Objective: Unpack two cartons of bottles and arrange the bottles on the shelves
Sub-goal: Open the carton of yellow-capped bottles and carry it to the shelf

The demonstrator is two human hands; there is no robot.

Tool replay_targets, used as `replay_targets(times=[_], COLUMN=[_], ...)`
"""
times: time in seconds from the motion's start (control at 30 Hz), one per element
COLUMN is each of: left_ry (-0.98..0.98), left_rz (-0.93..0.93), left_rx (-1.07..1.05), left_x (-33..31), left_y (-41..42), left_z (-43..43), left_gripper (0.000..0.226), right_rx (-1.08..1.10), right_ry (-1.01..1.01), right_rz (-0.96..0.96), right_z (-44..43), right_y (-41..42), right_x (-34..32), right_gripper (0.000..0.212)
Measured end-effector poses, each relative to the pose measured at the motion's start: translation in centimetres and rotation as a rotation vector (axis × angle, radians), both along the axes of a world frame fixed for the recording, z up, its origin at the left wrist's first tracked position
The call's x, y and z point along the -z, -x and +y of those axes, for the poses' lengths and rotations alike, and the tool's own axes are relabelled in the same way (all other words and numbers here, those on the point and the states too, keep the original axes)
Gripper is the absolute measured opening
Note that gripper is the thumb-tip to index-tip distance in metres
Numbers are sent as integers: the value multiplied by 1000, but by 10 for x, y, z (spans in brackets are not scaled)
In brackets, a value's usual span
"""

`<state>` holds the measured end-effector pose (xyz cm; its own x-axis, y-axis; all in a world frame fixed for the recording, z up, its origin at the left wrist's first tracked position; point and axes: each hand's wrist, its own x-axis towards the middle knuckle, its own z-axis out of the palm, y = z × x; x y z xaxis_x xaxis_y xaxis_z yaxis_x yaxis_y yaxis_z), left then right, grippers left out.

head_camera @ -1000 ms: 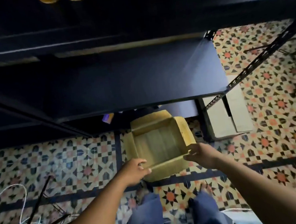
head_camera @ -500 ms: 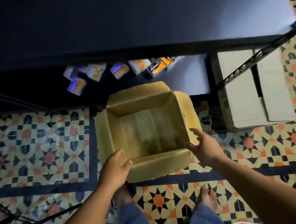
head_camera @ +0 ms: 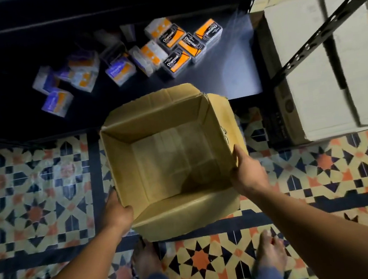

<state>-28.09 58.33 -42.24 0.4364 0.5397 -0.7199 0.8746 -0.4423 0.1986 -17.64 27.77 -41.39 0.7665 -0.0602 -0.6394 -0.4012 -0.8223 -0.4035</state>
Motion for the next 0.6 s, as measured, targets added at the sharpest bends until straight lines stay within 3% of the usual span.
replay_targets(times=[0.1, 0.4, 0.6], left_ry=[30, 101, 167], left_rz=[1, 27, 41], left_rx=[11, 220, 380], left_x=[0, -6, -8], left_y=[0, -5, -33], left_z=[-11, -63, -108], left_gripper=[53, 55, 29], right_rx=[55, 285, 404], right_ry=[-3, -99, -100], right_rz=[33, 62, 4], right_z=[-10, -85, -142], right_y=[12, 58, 47], right_x=[0, -11, -14], right_gripper=[65, 66, 64])
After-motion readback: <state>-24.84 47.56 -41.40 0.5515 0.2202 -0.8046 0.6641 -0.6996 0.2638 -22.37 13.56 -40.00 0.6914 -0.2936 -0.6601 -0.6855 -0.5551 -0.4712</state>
